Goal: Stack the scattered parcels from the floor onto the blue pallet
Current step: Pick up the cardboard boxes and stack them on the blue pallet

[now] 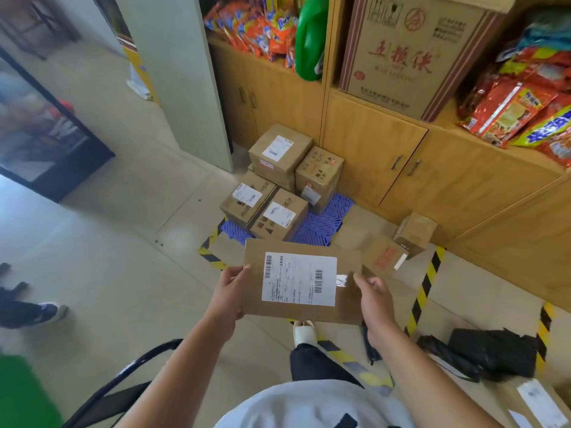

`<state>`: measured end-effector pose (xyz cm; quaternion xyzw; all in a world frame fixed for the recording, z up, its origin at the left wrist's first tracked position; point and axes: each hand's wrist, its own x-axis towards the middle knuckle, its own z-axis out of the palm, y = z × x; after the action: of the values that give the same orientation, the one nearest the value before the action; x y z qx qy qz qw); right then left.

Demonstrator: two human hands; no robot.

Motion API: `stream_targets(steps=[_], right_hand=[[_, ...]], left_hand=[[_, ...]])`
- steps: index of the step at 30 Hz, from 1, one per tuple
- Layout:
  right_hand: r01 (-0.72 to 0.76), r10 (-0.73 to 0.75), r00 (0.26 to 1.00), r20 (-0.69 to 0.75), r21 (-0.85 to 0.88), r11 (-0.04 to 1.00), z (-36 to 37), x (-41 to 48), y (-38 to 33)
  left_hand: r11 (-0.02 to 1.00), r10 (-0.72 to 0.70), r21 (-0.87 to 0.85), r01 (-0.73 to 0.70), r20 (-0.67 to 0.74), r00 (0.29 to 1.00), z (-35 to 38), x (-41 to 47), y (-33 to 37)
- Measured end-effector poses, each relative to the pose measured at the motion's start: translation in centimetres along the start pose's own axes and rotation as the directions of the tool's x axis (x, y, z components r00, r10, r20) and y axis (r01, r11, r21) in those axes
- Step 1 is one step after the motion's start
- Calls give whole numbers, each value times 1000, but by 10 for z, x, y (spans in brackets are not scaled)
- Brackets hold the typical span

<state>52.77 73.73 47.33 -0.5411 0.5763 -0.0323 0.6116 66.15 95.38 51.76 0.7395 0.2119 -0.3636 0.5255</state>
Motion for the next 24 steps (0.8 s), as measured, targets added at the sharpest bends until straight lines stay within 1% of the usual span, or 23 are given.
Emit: stream_targets(steps=[3,6,8,11,14,16,18,19,21,24], right_hand=[[-87,87,996,11,66,994,32,19,-27],[-211,211,978,9,89,974,63,37,-51],[-267,271,962,-26,103,958,82,42,-64],[-289,314,941,-124,184,939,105,54,-78],[-337,384,907,-170,253,907,128,61,-86],[-378,441,870,-220,276,884,141,58,-86],[-405,494,827,-267,325,854,158,53,-80],[-395,493,823,-280,340,853,166,51,-76],[-396,511,805,-303,366,842,184,54,-64],[-419,546,784,-295,398,816,208,62,-44]], left_hand=[[999,-37,-1,37,37,999,-12,24,37],[998,-61,-15,61,27,998,-23,50,66],[995,-93,-24,93,9,996,-28,66,80],[988,-148,-29,149,22,989,-33,94,103],[982,-191,-1,191,26,981,-32,129,120],[982,-188,37,187,38,981,-34,156,126],[975,-198,114,190,66,978,-39,191,134],[970,-203,157,188,85,975,-42,212,137],[954,-218,240,179,150,964,-43,232,159],[908,-285,385,168,268,920,-34,230,198]])
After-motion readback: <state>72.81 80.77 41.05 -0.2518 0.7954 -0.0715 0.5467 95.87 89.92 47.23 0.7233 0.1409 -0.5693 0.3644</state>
